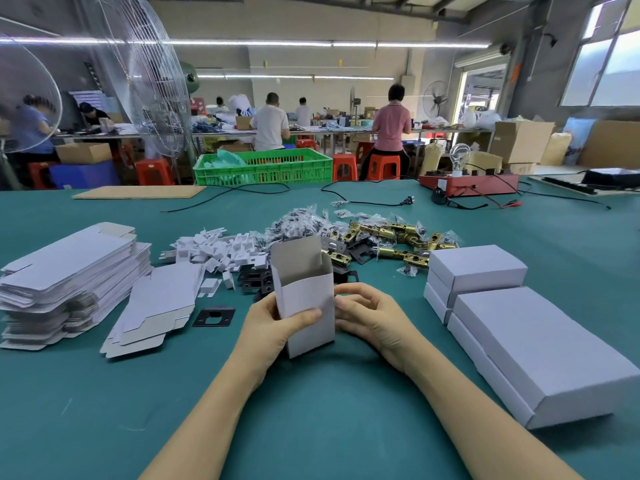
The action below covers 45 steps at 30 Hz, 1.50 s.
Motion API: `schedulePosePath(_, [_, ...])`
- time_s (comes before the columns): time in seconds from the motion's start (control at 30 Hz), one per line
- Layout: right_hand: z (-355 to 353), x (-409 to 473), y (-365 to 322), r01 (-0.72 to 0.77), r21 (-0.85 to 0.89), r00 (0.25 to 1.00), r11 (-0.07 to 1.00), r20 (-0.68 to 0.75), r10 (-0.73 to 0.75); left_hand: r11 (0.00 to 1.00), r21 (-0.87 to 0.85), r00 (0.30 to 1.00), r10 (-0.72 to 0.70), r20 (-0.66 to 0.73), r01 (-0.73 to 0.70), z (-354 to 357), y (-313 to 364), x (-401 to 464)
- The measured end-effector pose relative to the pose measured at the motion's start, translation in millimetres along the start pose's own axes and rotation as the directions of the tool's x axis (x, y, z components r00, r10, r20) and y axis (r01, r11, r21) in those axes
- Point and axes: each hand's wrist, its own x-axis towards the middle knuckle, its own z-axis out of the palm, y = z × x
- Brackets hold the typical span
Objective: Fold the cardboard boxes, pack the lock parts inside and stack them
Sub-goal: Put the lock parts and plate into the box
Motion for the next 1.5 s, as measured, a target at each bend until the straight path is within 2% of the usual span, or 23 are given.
schedulePosePath(0.07, [-5,4,-2,-0.014,-0.064,0.983,0.998,-0.185,0.002,0.999,-0.03,0.989,-0.027,-0.148,0.022,-4,-1,4])
schedulePosePath(0.17, [-18,11,-6,-0.055,-0.076,0.903,0.996,-0.429,0.017,0.996,-0.081,0.955,-0.044,-0.295,0.021,-11,-3,10])
schedulePosePath(0.3, [-29,16,-8,-0.082,0.07,0.811,0.994,-0.576,0.107,0.998,-0.065,0.949,-0.033,-0.314,0.014,-12,-5,10])
schedulePosePath(0.4, [-28,29,-5,-0.122,0.059,0.725,0.991,-0.677,0.13,1.0,-0.005,0.967,-0.013,-0.255,0.012,-9,-5,9])
schedulePosePath(0.47, [-27,42,-5,-0.178,-0.051,0.712,0.983,-0.696,0.093,0.999,0.037,0.973,-0.006,-0.233,0.015,-8,-6,9])
schedulePosePath(0.53, [-28,53,-7,-0.256,-0.344,0.746,0.903,-0.665,-0.042,0.997,0.075,0.973,0.008,-0.229,0.009,-8,-7,9])
schedulePosePath(0.57, [-30,58,-8,-0.28,-0.573,0.778,0.77,-0.605,-0.167,0.996,0.09,0.974,0.014,-0.225,0.006,-8,-8,9])
schedulePosePath(0.6, [-34,63,-9,-0.272,-0.788,0.819,0.553,-0.491,-0.296,0.995,0.1,0.976,0.018,-0.218,0.004,-7,-7,8])
schedulePosePath(0.63, [-39,66,-11,-0.236,-0.93,0.861,0.281,-0.334,-0.382,0.994,0.107,0.977,0.022,-0.212,0.001,-6,-7,8])
schedulePosePath(0.67, [-43,70,-12,-0.195,-0.981,0.897,0.019,-0.186,-0.401,0.993,0.114,0.978,0.027,-0.207,-0.003,-6,-7,8])
schedulePosePath(0.7, [-46,73,-15,-0.175,-0.968,0.926,-0.18,-0.1,-0.363,0.993,0.118,0.979,0.031,-0.203,-0.007,-5,-6,8])
schedulePosePath(0.77, [-50,81,-23,-0.198,-0.888,0.962,-0.415,-0.094,-0.258,0.993,0.118,0.978,0.032,-0.205,-0.008,-5,-6,8])
schedulePosePath(0.87, [-52,93,-35,-0.256,-0.738,0.967,-0.624,-0.2,-0.16,0.992,0.122,0.979,0.037,-0.2,-0.012,-7,-6,8])
schedulePosePath(0.93, [-55,98,-41,-0.313,-0.694,0.945,-0.648,-0.297,-0.139,0.992,0.128,0.981,0.04,-0.188,-0.016,-8,-5,8])
schedulePosePath(1.0, [-60,101,-45,-0.34,-0.705,0.927,-0.623,-0.363,-0.095,0.992,0.127,0.982,0.034,-0.185,-0.011,-8,-5,7])
schedulePosePath(1.13, [-64,108,-47,-0.348,-0.771,0.919,-0.533,-0.394,-0.03,0.993,0.115,0.982,0.028,-0.185,-0.006,-7,-5,7])
schedulePosePath(1.2, [-66,109,-45,-0.362,-0.778,0.916,-0.514,-0.398,-0.044,0.994,0.112,0.983,0.027,-0.183,-0.007,-7,-5,7])
schedulePosePath(1.4, [-70,106,-40,-0.309,-0.772,0.95,-0.555,-0.273,-0.149,0.996,0.092,0.983,0.022,-0.182,-0.005,-6,-4,7])
schedulePosePath(1.5, [-67,104,-42,-0.289,-0.796,0.946,-0.532,-0.152,-0.287,0.996,0.088,0.982,0.013,-0.189,0.004,-7,-3,8])
